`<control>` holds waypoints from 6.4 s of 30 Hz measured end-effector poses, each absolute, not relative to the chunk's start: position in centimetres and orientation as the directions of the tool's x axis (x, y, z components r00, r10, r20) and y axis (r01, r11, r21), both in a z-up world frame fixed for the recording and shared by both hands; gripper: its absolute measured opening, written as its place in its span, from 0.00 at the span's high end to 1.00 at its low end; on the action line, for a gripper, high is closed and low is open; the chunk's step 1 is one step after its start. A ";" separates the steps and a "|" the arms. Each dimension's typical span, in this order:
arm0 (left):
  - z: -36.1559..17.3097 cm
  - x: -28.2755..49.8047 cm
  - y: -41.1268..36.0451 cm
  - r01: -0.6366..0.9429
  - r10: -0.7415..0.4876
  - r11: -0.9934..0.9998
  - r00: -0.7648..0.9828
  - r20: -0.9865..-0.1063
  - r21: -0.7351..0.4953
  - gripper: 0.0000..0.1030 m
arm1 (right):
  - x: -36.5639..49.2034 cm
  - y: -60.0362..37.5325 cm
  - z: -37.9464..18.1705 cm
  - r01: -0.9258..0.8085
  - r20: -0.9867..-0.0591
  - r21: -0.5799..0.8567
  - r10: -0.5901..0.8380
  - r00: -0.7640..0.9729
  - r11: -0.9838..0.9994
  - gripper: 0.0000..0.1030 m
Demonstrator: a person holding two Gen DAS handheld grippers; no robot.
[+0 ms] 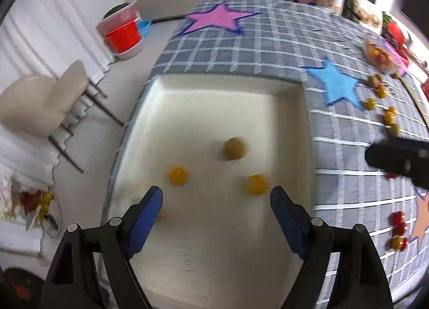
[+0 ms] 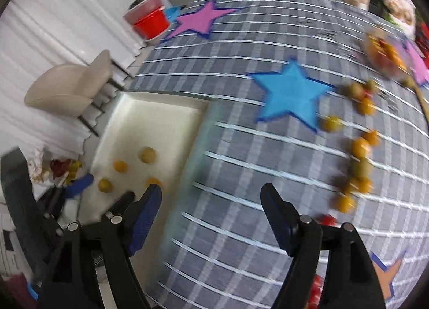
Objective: Organize fruits
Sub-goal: 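Open both tools to release the fruits into the tray, then grasp a red cherry tomato with the left tool while the right tool grasps another red cherry tomato, then carry both red cherry tomatoes over the cream tray with both tools, then open both tools to drop the red tomatoes into the tray, then move the left tool toward a yellow tomato while the right tool reaches a tan fruit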
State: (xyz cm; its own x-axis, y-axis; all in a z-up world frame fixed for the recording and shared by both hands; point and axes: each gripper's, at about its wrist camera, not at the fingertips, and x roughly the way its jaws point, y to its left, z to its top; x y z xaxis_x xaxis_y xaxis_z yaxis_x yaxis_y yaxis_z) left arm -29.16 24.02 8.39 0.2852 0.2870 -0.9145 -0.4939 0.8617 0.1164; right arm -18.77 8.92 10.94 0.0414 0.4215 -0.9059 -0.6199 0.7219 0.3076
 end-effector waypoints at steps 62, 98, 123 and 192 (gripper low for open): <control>3.7 -16.1 4.2 -0.042 -0.003 0.999 0.262 -0.965 -0.015 0.80 | -26.4 -3.3 5.0 -0.721 -0.967 0.026 0.201 0.158 0.692 0.79; 8.6 -24.4 16.2 -0.286 0.002 0.952 0.369 -0.930 -0.111 0.80 | -19.7 -4.7 9.2 -0.459 -0.956 0.235 0.289 0.050 0.857 0.79; 5.4 -36.6 28.5 -0.655 0.209 0.755 0.230 -0.950 0.008 0.80 | -22.3 17.9 9.9 -0.766 -0.912 0.330 0.396 -0.107 0.552 0.79; 7.0 -19.0 13.8 -0.226 0.175 0.969 0.333 -0.927 0.101 0.22 | -17.9 -6.8 7.3 -0.444 -0.970 0.170 0.228 0.080 0.880 0.21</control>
